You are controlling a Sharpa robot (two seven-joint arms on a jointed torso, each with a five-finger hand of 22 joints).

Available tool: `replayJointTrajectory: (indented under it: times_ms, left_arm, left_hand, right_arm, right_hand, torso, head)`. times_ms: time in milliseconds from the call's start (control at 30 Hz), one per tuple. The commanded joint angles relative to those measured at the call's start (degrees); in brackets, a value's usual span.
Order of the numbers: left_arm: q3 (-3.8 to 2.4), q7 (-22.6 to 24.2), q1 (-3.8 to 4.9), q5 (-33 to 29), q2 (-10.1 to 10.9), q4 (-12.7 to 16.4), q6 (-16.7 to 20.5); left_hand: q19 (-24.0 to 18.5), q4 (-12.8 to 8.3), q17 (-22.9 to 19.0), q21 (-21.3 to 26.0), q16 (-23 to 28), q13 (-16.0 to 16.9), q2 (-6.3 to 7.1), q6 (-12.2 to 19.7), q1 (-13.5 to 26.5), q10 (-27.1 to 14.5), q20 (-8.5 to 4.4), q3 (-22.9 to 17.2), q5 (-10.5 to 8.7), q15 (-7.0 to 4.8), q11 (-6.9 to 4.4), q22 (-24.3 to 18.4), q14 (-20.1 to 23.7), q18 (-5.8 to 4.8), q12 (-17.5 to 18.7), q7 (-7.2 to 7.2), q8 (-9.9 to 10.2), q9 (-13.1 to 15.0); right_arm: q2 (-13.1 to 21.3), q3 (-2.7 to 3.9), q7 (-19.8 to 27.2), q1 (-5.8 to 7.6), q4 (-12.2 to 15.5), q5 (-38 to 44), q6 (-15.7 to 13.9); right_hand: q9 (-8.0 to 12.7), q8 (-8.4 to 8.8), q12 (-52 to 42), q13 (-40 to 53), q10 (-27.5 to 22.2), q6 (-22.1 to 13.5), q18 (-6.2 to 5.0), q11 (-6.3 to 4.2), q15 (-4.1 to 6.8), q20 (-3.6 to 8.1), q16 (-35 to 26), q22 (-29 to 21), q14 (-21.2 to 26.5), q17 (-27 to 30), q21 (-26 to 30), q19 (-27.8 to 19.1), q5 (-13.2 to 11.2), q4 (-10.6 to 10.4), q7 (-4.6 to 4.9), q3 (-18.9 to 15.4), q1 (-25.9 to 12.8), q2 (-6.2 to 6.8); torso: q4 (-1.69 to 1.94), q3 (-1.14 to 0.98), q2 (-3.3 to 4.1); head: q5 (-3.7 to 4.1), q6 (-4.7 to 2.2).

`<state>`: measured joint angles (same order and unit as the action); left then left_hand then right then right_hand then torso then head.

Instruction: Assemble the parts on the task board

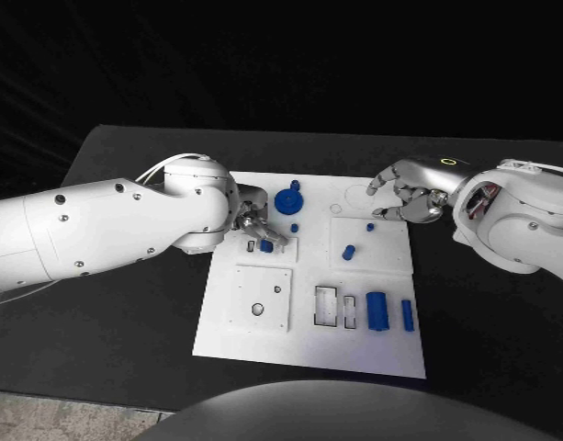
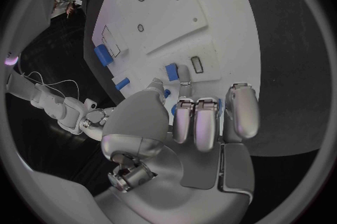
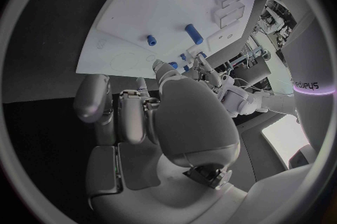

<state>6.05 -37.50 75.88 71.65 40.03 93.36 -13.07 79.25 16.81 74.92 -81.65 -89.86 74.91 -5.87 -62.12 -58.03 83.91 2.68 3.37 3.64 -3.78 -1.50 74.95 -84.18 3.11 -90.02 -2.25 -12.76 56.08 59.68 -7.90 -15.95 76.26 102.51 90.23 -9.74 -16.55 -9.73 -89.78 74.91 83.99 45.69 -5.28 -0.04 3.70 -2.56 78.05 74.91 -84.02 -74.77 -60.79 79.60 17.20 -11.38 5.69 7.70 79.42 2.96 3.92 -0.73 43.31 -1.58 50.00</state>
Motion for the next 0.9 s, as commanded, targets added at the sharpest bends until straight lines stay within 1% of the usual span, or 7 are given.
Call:
replayJointTrajectory:
  times_ms: [33,133,233,400,500,567,900]
  left_arm:
    - [0.0,0.2,0.0,-0.5,-0.2,0.0,0.6]
    - [0.0,0.1,-0.01,-0.6,-0.3,-0.1,0.7]
    - [0.0,0.1,-0.01,-0.6,-0.3,-0.2,0.9]
    - [0.0,0.0,-0.01,-0.6,-0.4,-0.2,0.9]
    - [0.0,0.0,-0.01,-0.6,-0.5,-0.3,0.9]
    - [0.0,0.0,-0.01,-0.6,-0.5,-0.3,1.0]
    - [-0.01,-0.1,-0.01,-0.4,-0.4,-0.2,0.9]
  left_hand:
    - [0.0,-0.1,15.1,0.4,-0.1,15.1,0.03,-0.2,0.9,6.1,0.45,0.5,-0.3,0.41,0.49,5.4,-5.8,0.2,0.0,-0.26,0.3,0.1]
    - [0.1,-0.1,15.1,0.3,-0.1,15.1,-0.18,-0.5,1.4,6.1,0.45,0.9,-0.43,0.41,0.47,5.5,-5.8,0.18,0.0,-0.21,0.3,0.3]
    - [0.4,-0.1,15.1,0.1,-0.1,15.1,-0.59,-1.2,1.8,6.1,0.4,1.3,-0.5,0.31,0.31,5.8,-5.8,0.11,0.0,0.03,-0.3,1.0]
    - [1.1,-0.2,15.1,-0.2,-0.1,15.1,-1.17,-2.7,2.0,6.1,0.0,2.2,-0.49,-0.22,-0.31,6.4,-5.8,-0.02,0.0,0.78,-2.4,3.5]
    - [1.3,-0.2,15.1,-0.3,-0.1,15.1,-1.34,-3.0,2.0,6.1,-0.17,2.5,-0.49,-0.39,-0.52,6.6,-5.8,-0.06,0.0,0.99,-3.1,4.5]
    - [1.3,-0.2,15.1,-0.3,-0.1,15.1,-1.4,-3.1,2.0,6.1,-0.22,2.6,-0.47,-0.44,-0.57,6.6,-5.8,-0.07,0.0,1.05,-3.2,4.8]
    - [1.5,-0.4,15.1,-0.4,-0.1,15.1,-1.51,-3.0,1.5,6.1,-0.35,2.7,-0.34,-0.57,-0.7,6.8,-5.8,-0.11,0.0,1.17,-3.6,5.5]
  right_arm:
    - [0.0,0.0,-0.5,-0.04,-0.1,0.0,1.1]
    - [-0.1,0.0,-0.6,-0.04,-0.1,-0.1,1.2]
    - [-0.1,0.0,-0.6,-0.05,-0.1,-0.3,1.3]
    - [-0.1,0.0,-0.7,-0.08,-0.2,-0.4,1.3]
    - [-0.2,0.0,-0.7,-0.1,-0.3,-0.5,1.4]
    - [-0.2,0.0,-0.7,-0.11,-0.3,-0.6,1.4]
    - [-0.2,0.0,-0.7,-0.17,-0.4,-0.7,1.3]
  right_hand:
    - [0.1,0.18,0.2,14.7,5.6,0.4,-0.55,0.22,-0.14,-0.19,-0.4,5.5,-2.2,0.1,0.4,-0.4,0.3,0.2,0.05,0.0,0.4,-0.23]
    - [0.1,0.17,0.2,14.8,5.6,0.4,-0.56,0.24,-0.16,-0.21,-0.4,5.5,-2.2,0.1,0.5,-0.4,0.4,0.1,0.08,0.0,0.3,-0.36]
    - [0.2,0.18,0.2,14.7,5.6,0.5,-0.56,0.25,-0.17,-0.22,-0.4,5.5,-2.2,0.1,0.5,-0.4,0.6,0.1,0.09,0.1,0.2,-0.45]
    - [0.2,0.21,0.1,14.8,5.6,0.5,-0.56,0.28,-0.18,-0.24,-0.4,5.5,-2.2,0.1,0.6,-0.4,0.9,0.0,0.12,0.2,0.1,-0.62]
    - [0.3,0.23,0.1,14.8,5.6,0.5,-0.57,0.28,-0.19,-0.25,-0.5,5.5,-2.2,0.1,0.6,-0.4,1.1,0.0,0.14,0.3,0.0,-0.7]
    - [0.3,0.24,0.2,14.7,5.6,0.5,-0.57,0.29,-0.2,-0.25,-0.5,5.5,-2.2,0.1,0.7,-0.4,1.2,0.0,0.14,0.3,0.0,-0.73]
    - [0.4,0.27,0.3,14.7,5.5,0.5,-0.61,0.29,-0.21,-0.26,-0.6,5.4,-2.2,0.2,0.9,-0.5,1.6,0.0,0.16,0.4,0.0,-0.79]
  torso:
    - [0.01,0.0,-0.01]
    - [-0.02,-0.01,-0.03]
    - [-0.04,-0.02,-0.04]
    - [-0.02,-0.04,-0.06]
    - [-0.03,-0.04,-0.05]
    - [-0.04,-0.01,-0.04]
    - [-0.01,0.01,0.0]
  head:
    - [-0.04,0.0]
    - [-0.13,0.0]
    - [-0.08,0.0]
    - [-0.03,0.0]
    - [-0.05,0.0]
    - [-0.04,0.0]
    - [0.14,0.0]
